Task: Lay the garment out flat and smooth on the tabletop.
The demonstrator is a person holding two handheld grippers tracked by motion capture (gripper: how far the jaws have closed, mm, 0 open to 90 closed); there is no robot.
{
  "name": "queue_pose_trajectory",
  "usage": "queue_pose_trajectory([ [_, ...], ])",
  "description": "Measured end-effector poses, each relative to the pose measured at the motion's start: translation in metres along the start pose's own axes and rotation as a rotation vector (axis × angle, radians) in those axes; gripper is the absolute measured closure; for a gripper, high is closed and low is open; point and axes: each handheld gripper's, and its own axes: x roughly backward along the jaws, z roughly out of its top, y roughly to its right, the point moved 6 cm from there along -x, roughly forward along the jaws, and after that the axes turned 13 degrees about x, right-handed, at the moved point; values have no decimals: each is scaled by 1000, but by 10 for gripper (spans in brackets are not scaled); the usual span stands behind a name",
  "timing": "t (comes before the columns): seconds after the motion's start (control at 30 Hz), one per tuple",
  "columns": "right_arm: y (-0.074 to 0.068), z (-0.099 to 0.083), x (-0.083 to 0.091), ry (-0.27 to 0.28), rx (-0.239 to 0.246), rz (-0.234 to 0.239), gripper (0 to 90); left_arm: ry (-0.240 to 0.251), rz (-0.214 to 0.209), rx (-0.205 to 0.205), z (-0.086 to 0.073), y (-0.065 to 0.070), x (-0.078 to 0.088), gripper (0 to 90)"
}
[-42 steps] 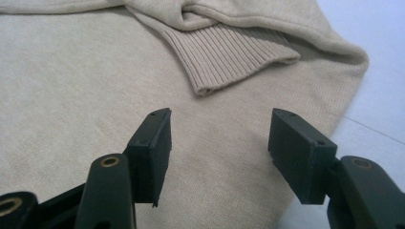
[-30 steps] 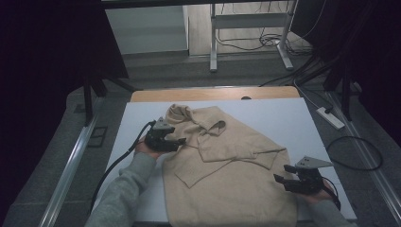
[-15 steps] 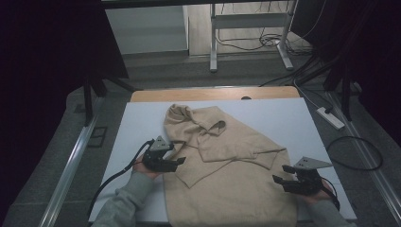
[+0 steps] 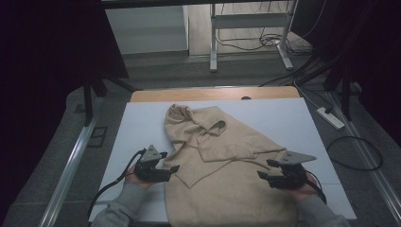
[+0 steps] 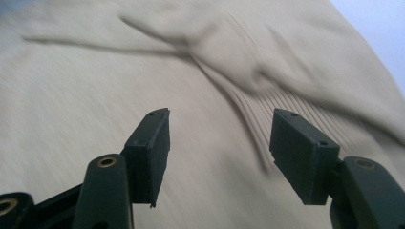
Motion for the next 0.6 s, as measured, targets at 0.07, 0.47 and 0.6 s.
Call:
queue_pose_trajectory([
  [0.07, -6, 17, -16, -4, 48, 34, 389, -1, 2, -4, -1, 1, 0, 267],
  [0.47, -32, 89, -121, -86, 255, 143, 356, 2, -8, -4, -3, 1, 0, 263],
  [0.6, -31, 84, -143, -160, 290, 140, 319, -2, -9, -3, -4, 0, 0, 264],
])
